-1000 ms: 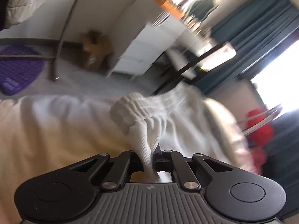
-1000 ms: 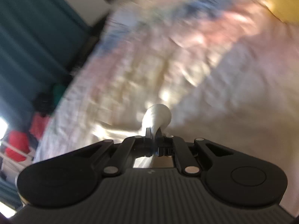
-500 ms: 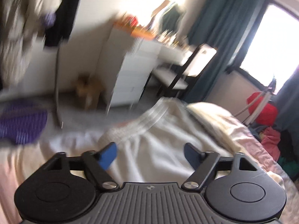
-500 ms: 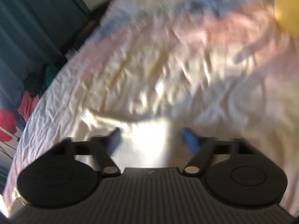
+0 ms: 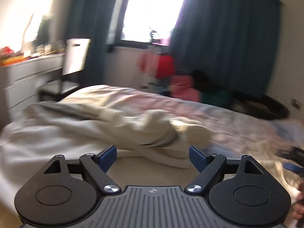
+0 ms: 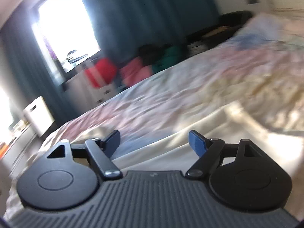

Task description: Fold clothes

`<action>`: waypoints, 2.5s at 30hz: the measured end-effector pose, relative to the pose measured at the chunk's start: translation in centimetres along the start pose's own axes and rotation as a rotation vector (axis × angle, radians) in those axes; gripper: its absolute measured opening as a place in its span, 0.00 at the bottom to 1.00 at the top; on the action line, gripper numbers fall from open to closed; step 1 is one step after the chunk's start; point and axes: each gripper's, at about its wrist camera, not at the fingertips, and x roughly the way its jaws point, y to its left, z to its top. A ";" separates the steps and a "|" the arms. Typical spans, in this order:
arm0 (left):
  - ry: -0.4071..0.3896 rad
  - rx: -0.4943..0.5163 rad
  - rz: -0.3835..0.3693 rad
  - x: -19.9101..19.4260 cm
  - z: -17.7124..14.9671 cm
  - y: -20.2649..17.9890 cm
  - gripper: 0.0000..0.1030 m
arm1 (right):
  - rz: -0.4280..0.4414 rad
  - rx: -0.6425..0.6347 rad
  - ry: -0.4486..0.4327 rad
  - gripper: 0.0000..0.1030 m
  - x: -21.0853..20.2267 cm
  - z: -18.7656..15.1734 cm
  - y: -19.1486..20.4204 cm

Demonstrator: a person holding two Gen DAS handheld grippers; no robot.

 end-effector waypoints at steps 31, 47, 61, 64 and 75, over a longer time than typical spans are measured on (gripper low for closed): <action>0.053 -0.178 -0.158 12.4 -7.8 6.7 0.80 | -0.166 -0.068 0.030 0.11 25.4 2.7 16.0; 0.027 -0.100 -0.134 10.4 -7.6 6.2 0.80 | -0.557 -0.107 -0.009 0.12 17.6 7.6 2.4; 0.083 -0.177 -0.129 11.0 -8.5 6.8 0.80 | -0.250 0.401 0.027 0.63 11.6 -0.2 -7.9; 0.101 -0.179 -0.128 11.0 -8.7 6.6 0.80 | -0.177 0.529 0.006 0.63 11.8 0.1 -9.2; 0.102 -0.018 -0.096 11.2 -9.8 4.0 0.80 | -0.225 0.416 -0.024 0.18 16.9 1.5 -8.7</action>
